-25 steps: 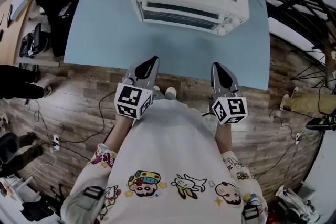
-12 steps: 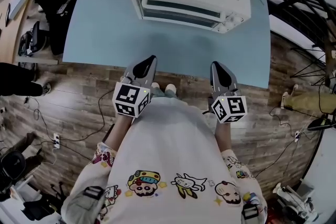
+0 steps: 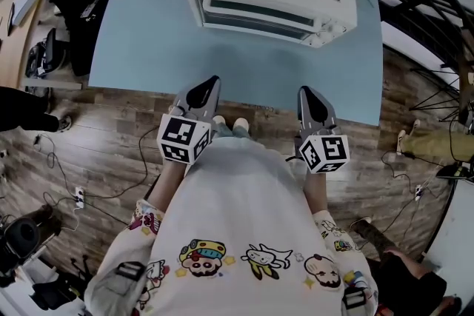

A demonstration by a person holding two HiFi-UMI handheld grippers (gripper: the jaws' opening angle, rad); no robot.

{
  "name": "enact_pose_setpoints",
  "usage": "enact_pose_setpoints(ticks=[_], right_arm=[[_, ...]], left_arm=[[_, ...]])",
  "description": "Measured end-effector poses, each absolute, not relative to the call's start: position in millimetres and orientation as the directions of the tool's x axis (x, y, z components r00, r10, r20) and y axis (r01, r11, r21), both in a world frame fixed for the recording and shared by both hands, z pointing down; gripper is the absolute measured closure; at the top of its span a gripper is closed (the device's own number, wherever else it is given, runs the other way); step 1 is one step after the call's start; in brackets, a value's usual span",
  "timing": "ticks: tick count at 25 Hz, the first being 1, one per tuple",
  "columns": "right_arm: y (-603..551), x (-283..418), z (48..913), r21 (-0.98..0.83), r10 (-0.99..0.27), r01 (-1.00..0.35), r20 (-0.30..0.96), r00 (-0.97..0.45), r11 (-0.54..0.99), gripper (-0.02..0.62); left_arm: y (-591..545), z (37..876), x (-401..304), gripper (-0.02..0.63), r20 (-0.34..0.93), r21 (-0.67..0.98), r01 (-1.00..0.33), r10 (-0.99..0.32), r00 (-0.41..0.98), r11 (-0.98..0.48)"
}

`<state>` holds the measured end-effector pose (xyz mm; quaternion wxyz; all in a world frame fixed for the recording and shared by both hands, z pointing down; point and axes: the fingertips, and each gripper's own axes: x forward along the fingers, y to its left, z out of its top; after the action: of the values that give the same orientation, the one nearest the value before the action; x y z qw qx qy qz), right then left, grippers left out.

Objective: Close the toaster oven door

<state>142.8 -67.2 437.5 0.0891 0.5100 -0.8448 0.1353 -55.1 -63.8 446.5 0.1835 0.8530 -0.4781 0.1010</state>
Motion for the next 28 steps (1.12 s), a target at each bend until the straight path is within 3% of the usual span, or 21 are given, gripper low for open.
enact_pose_setpoints(ticks=[28], right_arm=[[-71.4, 141.4, 438.0, -0.144, -0.833, -0.886, 0.302, -0.464, 0.441, 0.586]], left_arm=[[-70.6, 445.1, -58.5, 0.607, 0.346, 0.216, -0.857, -0.784, 0.515, -0.468]])
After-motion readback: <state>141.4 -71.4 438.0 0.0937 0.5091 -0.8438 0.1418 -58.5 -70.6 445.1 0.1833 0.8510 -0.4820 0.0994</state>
